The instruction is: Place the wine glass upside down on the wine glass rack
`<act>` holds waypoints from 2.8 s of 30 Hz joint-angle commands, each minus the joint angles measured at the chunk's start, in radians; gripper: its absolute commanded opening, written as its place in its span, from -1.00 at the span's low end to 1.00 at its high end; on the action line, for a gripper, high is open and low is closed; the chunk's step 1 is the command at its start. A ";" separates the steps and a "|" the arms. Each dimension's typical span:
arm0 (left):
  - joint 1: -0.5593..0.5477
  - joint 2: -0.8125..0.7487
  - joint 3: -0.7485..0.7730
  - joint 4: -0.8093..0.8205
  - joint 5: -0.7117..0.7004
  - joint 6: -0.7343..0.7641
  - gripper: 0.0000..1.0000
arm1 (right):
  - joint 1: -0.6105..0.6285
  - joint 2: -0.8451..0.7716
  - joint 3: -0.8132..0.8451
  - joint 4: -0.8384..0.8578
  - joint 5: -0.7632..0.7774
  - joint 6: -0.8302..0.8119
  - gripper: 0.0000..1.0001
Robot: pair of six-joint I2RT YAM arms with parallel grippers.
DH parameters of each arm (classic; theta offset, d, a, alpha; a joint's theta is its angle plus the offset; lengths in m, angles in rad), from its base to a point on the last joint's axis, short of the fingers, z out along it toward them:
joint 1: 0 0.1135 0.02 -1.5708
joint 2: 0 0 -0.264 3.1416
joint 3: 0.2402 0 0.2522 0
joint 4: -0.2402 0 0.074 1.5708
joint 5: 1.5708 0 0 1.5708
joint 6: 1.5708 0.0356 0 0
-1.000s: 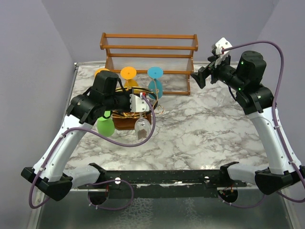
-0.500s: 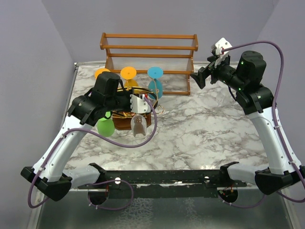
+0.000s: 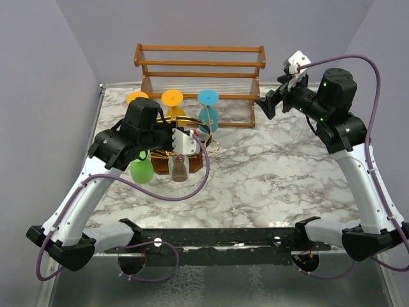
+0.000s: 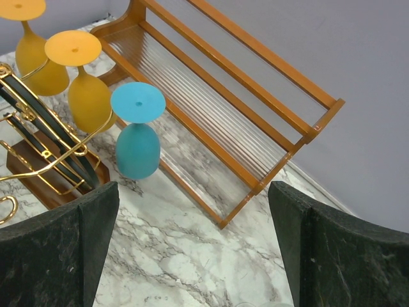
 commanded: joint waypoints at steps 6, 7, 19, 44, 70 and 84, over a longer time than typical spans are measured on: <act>-0.007 -0.031 0.013 -0.043 -0.043 0.053 -1.00 | -0.006 -0.013 0.003 -0.001 -0.023 -0.008 0.99; -0.007 -0.032 0.015 -0.045 -0.044 0.054 -1.00 | -0.006 -0.015 0.003 0.000 -0.023 -0.008 0.99; -0.007 -0.047 0.054 -0.113 -0.015 0.085 -1.00 | -0.006 -0.010 0.005 -0.004 -0.029 -0.011 0.99; -0.006 -0.036 0.118 -0.221 0.132 0.151 -1.00 | -0.006 -0.005 0.009 -0.013 -0.044 -0.017 0.99; -0.019 -0.005 0.039 -0.137 0.136 0.101 -1.00 | -0.006 0.002 0.012 -0.021 -0.050 -0.026 0.99; -0.020 -0.011 0.008 -0.187 0.143 0.101 -0.72 | -0.006 -0.003 0.006 -0.021 -0.027 -0.041 0.99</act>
